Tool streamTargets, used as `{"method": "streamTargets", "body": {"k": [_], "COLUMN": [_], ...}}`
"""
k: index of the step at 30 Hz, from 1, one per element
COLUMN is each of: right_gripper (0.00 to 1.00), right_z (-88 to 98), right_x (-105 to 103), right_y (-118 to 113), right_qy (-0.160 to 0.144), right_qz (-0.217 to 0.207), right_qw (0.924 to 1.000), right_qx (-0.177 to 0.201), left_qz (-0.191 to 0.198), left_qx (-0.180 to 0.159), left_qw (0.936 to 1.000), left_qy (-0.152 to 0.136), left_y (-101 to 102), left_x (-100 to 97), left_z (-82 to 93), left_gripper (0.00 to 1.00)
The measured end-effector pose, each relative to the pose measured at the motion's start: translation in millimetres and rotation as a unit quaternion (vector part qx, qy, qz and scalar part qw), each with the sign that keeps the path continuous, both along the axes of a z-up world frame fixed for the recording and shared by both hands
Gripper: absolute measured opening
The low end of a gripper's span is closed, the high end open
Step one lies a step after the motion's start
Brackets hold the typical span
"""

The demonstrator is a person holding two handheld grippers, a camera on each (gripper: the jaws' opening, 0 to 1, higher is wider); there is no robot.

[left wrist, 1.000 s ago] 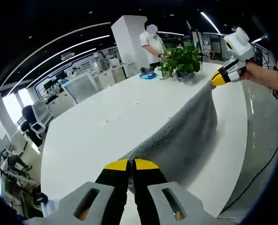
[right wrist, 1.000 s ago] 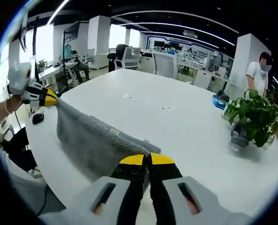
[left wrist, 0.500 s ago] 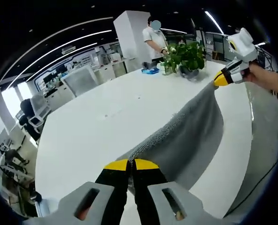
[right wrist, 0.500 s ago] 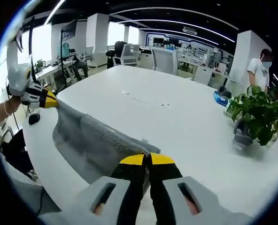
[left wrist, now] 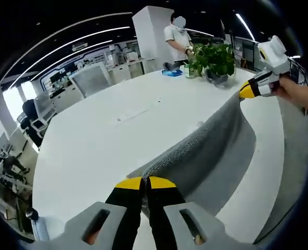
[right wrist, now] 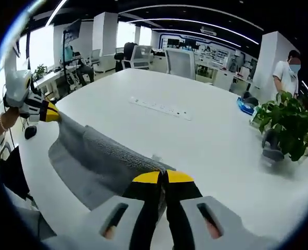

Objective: Fold the towel on the table until its edges align and the towel forms a compact rectangular stack.

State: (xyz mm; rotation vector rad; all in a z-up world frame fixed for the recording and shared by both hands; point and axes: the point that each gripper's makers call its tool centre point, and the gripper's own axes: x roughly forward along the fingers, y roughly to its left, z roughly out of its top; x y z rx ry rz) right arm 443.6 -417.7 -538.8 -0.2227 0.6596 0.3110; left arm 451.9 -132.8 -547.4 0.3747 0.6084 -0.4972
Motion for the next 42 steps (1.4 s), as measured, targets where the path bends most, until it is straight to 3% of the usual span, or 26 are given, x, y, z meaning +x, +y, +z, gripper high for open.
{"method": "streamTargets", "body": {"k": [6,13,20,26,33,37,42], "right_gripper": [0.0,0.0,0.0,0.0,0.01,0.03,0.04], "right_z": [-17.0,-41.0,-58.4,-77.3,-76.6,-74.2,-68.7], "right_x": [12.4,21.6,33.3,36.8,39.7,38.7,34.3], "right_y": [-4.9,-6.2,-7.5,-6.4,-7.0,-5.2,-4.3], "right_qy": [0.009,0.019,0.02,0.043,0.04,0.039,0.029], "right_qz": [-0.016,-0.038,-0.048,-0.052,-0.049,-0.047,-0.045], "right_qw": [0.9998,0.999,0.9987,0.9977,0.9979,0.998,0.9984], "right_qx": [0.002,0.009,0.004,0.004,0.011,0.017,0.016], "left_qz": [0.017,0.037,0.045,0.049,0.046,0.037,0.043], "left_qx": [-0.006,-0.009,-0.007,0.0,0.009,0.021,0.013], "left_qw": [0.9998,0.9988,0.9983,0.9979,0.9981,0.9988,0.999], "left_qy": [0.008,0.032,0.036,0.043,0.039,0.023,0.006], "left_y": [-2.2,-2.1,-3.0,-3.6,-1.6,-0.7,6.0], "left_x": [11.9,21.6,33.4,40.3,45.3,44.7,46.7], "left_z": [-8.4,-30.6,-47.0,-59.1,-64.9,-60.5,-50.9], "left_gripper": [0.03,0.03,0.03,0.03,0.04,0.07,0.08]}}
